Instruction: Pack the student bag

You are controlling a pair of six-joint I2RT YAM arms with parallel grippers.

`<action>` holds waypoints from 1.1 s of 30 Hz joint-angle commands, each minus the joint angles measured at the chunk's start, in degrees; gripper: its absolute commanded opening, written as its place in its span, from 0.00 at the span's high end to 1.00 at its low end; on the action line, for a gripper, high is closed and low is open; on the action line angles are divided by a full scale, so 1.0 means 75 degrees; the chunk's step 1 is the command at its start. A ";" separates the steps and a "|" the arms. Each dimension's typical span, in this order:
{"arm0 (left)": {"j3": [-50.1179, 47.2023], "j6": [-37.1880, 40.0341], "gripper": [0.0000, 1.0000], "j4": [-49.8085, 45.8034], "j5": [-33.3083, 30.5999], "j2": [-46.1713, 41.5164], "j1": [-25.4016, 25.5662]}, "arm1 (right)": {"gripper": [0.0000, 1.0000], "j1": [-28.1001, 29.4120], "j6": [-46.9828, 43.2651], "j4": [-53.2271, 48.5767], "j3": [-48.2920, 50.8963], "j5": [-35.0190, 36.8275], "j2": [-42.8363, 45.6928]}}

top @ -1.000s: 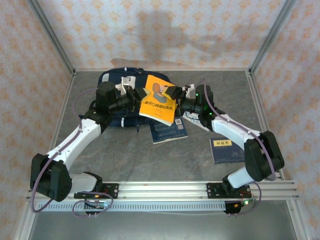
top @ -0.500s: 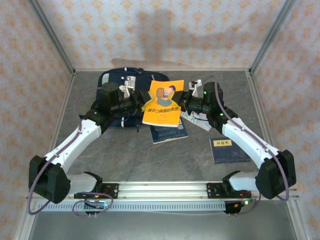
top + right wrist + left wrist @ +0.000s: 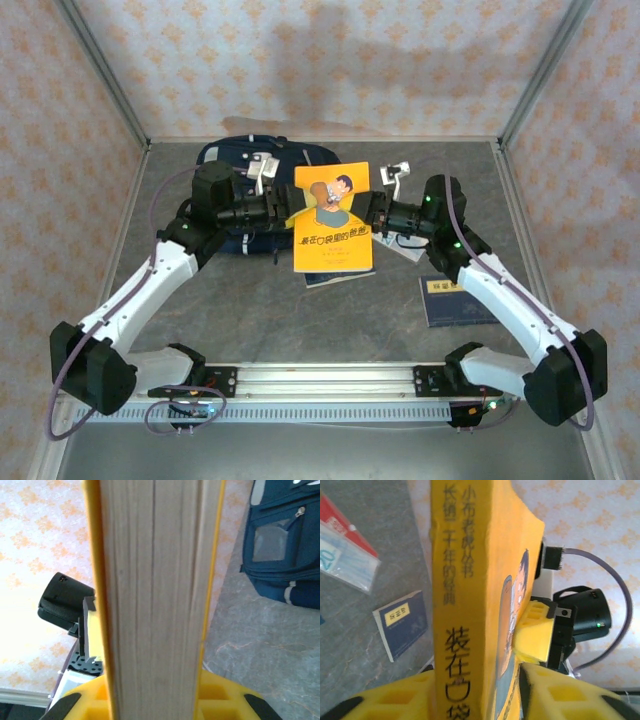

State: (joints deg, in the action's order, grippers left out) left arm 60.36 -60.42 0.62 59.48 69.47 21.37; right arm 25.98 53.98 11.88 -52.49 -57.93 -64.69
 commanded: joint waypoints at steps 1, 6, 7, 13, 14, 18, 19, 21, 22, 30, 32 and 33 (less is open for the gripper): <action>0.0023 -0.0451 0.65 0.1054 0.0253 -0.0350 0.0103 | 1.00 0.0014 0.0115 0.0713 -0.0128 -0.0518 0.0248; -0.0260 -0.1074 0.67 0.1975 -0.0142 -0.0297 0.0598 | 1.00 0.0005 -0.0239 0.0174 -0.0232 -0.0666 0.0008; -0.0333 -0.1273 0.69 0.2272 -0.0200 -0.0236 0.0737 | 1.00 0.0006 -0.0295 0.0106 -0.0280 -0.0653 -0.0038; -0.0199 -0.0898 0.94 0.1653 -0.0394 -0.0091 0.0908 | 1.00 -0.0005 -0.0665 -0.0351 -0.0452 -0.0436 -0.0087; -0.0097 -0.0792 1.00 0.1523 -0.0407 -0.0051 0.0910 | 1.00 -0.0011 -0.0891 -0.0643 -0.0496 -0.0322 -0.0073; 0.0385 -0.0455 1.00 0.1040 -0.0911 -0.0016 0.0842 | 0.57 -0.0109 -0.1657 -0.1905 -0.0590 0.0897 0.0135; 0.0480 -0.0477 1.00 0.1093 -0.1104 -0.0017 0.0825 | 0.47 -0.0123 -0.1636 -0.1946 -0.0557 0.1236 0.0211; 0.0685 -0.0385 1.00 0.0940 -0.1656 -0.0082 0.0829 | 0.37 -0.0124 -0.1400 -0.2182 -0.0572 0.1988 0.0317; 0.0793 -0.0381 1.00 0.0903 -0.1967 -0.0106 0.0826 | 0.35 -0.0122 -0.1143 -0.2192 -0.0541 0.2368 0.0397; 0.0764 -0.0579 1.00 0.1024 -0.5357 -0.0458 0.0829 | 0.16 -0.0124 0.0543 -0.0852 0.0398 0.4325 0.1581; 0.0586 -0.0926 1.00 0.1583 -0.5924 -0.0416 0.0822 | 0.15 -0.0117 0.1215 -0.0054 0.0741 0.4362 0.1607; 0.0583 -0.1072 1.00 0.1722 -0.6045 -0.0348 0.0822 | 0.14 -0.0121 0.1506 0.0182 0.0836 0.4365 0.1567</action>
State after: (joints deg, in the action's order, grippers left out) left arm 64.66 -65.60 4.62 24.18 68.23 27.40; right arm 25.17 57.58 4.56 -48.51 -29.85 -53.01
